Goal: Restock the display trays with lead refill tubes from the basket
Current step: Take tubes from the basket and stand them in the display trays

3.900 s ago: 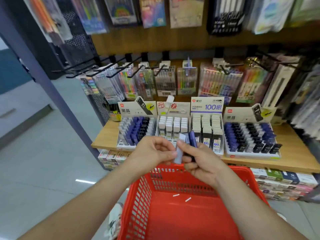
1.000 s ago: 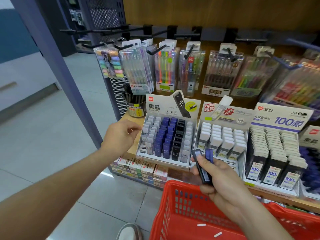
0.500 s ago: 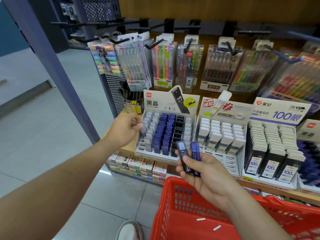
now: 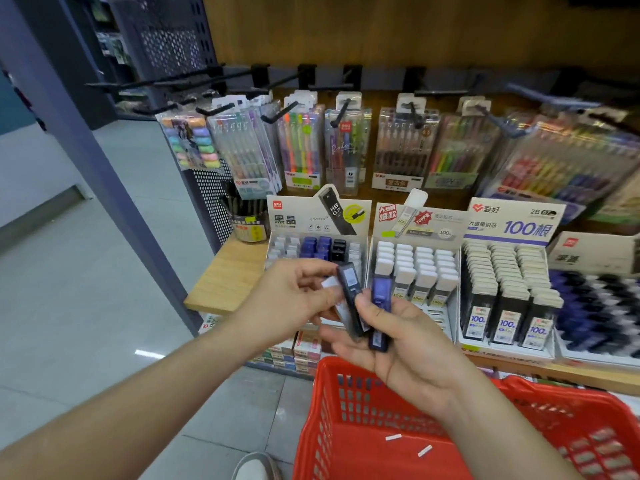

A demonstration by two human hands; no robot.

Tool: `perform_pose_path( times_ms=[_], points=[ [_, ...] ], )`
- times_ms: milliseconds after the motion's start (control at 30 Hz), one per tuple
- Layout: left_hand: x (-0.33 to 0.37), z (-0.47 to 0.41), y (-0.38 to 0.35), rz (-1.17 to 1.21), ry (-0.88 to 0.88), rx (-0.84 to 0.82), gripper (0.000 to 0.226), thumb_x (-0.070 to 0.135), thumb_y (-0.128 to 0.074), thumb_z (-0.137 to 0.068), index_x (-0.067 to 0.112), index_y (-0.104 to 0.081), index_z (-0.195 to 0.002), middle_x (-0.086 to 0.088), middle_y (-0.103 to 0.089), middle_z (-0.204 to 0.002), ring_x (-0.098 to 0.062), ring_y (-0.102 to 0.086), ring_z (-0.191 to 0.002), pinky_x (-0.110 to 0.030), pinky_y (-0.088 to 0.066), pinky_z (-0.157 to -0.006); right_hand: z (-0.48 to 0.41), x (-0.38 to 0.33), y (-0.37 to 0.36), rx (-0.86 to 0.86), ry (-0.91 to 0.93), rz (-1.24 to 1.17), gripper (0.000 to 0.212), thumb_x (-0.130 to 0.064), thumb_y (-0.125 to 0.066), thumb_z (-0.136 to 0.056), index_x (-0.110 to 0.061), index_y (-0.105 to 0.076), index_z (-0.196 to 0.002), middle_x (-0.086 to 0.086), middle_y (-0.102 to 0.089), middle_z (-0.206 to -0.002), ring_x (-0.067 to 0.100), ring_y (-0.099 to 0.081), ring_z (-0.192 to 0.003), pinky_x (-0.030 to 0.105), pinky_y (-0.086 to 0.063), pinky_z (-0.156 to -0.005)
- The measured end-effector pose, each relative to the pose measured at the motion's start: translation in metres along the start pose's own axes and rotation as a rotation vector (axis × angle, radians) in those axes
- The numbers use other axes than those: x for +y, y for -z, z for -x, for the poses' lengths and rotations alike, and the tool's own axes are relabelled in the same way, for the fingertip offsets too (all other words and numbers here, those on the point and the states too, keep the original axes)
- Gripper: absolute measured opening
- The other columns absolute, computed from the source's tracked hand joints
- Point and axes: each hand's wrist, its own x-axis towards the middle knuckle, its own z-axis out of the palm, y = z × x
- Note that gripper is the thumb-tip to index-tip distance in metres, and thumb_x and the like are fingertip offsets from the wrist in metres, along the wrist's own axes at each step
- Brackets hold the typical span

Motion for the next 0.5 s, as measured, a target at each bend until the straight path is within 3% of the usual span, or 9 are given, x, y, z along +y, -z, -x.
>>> perform_pose_path(
  times_ms=[67, 133, 300, 500],
  points=[
    [0.003, 0.002, -0.002, 0.020, 0.027, -0.028, 0.014, 0.009, -0.060, -0.091, 0.013, -0.072, -0.097, -0.014, -0.071, -0.078, -0.013, -0.064, -0.063, -0.021, -0.050, -0.053, 0.006, -0.001, 0.004, 0.013, 0.031, 0.039, 0.017, -0.014, -0.062, -0.078, -0.009, -0.068, -0.093, 0.019, -0.074, -0.092, 0.024, -0.070, -0.065, 0.026, -0.056, -0.053],
    [0.011, 0.002, -0.005, 0.096, 0.082, -0.089, 0.018, 0.015, -0.054, -0.095, 0.007, -0.070, -0.099, -0.011, -0.069, -0.074, -0.011, -0.061, -0.063, -0.021, -0.052, -0.057, 0.014, -0.004, 0.010, 0.031, 0.045, 0.053, 0.021, -0.017, -0.062, -0.079, -0.007, -0.066, -0.097, 0.019, -0.073, -0.091, 0.018, -0.061, -0.057, 0.021, -0.051, -0.047],
    [0.045, -0.006, -0.036, 0.206, 0.162, -0.222, 0.024, 0.021, -0.066, -0.082, 0.007, -0.068, -0.101, -0.019, -0.070, -0.091, -0.023, -0.066, -0.076, -0.024, -0.057, -0.067, 0.040, -0.039, 0.038, 0.048, 0.049, 0.292, 0.017, -0.019, -0.049, -0.100, -0.012, -0.059, -0.111, 0.012, -0.066, -0.077, 0.011, -0.042, -0.046, 0.016, -0.029, -0.037],
    [0.094, -0.031, -0.132, 0.266, 0.167, -0.260, 0.037, 0.006, -0.073, -0.074, 0.010, -0.060, -0.108, -0.006, -0.068, -0.071, -0.014, -0.065, -0.062, -0.023, -0.056, -0.055, 0.088, -0.125, 0.108, 0.057, 0.004, 0.697, 0.020, -0.034, -0.045, -0.103, -0.026, -0.060, -0.114, 0.006, -0.062, -0.068, 0.010, -0.031, -0.045, 0.016, -0.022, -0.036]
  ],
)
